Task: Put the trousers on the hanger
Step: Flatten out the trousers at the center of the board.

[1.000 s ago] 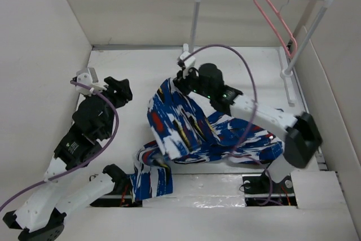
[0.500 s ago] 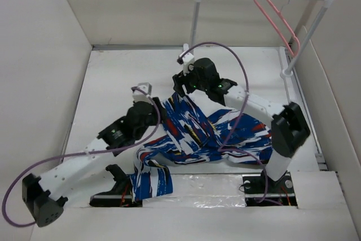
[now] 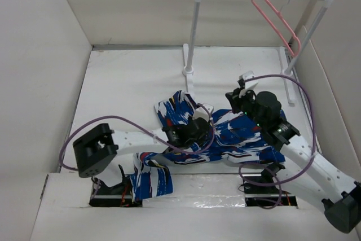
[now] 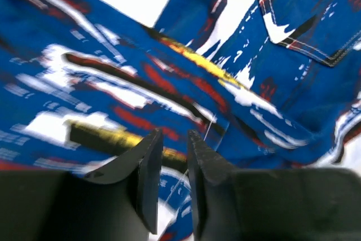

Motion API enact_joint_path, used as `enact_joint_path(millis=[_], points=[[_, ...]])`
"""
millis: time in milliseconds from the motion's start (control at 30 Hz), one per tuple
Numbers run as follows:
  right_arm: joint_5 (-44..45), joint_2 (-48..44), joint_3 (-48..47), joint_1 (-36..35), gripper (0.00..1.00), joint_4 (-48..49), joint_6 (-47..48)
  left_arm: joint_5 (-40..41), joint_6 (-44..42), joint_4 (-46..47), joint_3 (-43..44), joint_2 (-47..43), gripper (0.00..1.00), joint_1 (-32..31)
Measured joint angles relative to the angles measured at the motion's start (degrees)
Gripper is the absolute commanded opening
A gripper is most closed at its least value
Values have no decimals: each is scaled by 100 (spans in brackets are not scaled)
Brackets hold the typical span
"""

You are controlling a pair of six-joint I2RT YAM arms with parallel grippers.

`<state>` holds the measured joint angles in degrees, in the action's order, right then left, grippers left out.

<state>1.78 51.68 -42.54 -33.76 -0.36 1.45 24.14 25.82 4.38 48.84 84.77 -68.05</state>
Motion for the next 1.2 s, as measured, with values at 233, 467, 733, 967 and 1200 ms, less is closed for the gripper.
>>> enact_joint_path(millis=[233, 467, 733, 967, 1200], points=[[-116, -970, 516, 671, 0, -476, -22, -352, -229, 345, 470, 953, 32, 0], [-450, -1117, 807, 1180, 21, -667, -37, -726, -286, 498, 651, 1180, 30, 2], [-717, -1158, 887, 1429, 30, -822, -15, -868, -186, 472, 625, 1187, 35, 2], [-813, -1143, 907, 1429, 31, -826, -15, -688, 24, 332, 468, 1178, 40, -98], [-824, -1115, 962, 1429, 30, -826, -15, -422, 146, 262, 345, 1174, 35, -273]])
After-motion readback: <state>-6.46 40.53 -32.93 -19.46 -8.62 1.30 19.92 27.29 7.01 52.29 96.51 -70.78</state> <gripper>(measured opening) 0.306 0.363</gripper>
